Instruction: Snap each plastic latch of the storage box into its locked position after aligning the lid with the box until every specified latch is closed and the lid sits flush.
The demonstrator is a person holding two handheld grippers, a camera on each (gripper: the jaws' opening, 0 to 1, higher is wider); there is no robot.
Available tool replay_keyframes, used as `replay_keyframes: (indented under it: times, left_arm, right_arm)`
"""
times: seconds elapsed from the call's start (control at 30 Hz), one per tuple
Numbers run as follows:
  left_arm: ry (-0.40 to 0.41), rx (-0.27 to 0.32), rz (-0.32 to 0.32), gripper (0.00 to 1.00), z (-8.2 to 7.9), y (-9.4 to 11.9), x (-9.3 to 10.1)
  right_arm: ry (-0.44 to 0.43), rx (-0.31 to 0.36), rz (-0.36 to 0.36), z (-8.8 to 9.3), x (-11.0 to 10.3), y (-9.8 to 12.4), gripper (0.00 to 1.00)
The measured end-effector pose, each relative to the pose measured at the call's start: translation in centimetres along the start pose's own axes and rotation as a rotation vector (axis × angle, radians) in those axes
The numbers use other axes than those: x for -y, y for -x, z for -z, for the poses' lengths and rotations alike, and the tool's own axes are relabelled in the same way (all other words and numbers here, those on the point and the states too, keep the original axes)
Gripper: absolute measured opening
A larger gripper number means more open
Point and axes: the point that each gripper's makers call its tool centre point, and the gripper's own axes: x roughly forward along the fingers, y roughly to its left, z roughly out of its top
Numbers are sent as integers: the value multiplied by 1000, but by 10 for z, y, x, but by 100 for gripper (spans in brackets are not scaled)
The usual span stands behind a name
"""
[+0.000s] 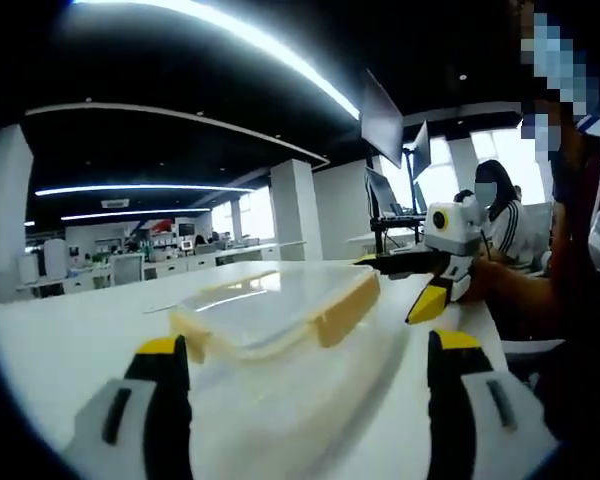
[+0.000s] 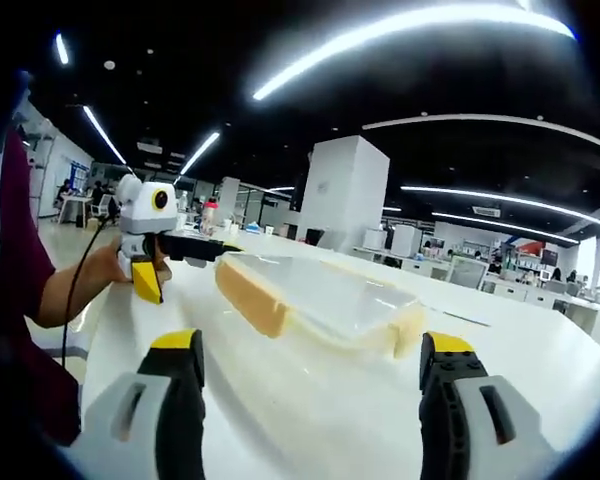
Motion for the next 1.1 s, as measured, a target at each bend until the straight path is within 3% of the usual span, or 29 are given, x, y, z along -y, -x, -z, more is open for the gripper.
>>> replay_keyframes:
  times: [0.33,0.77,1.1]
  left_arm:
    - [11,-13,-10,100,2,0,-2]
    - [-49,-1,-5,100,0,-3,0]
    - [-22,20,-10,100,-3,-6,-2]
  right_arm:
    - [21,-10,-30,2,-8,-2,90]
    - [-7,6,-52,0,-10,-2,93]
    - [-3,-2,-31,1,-6,-3,86]
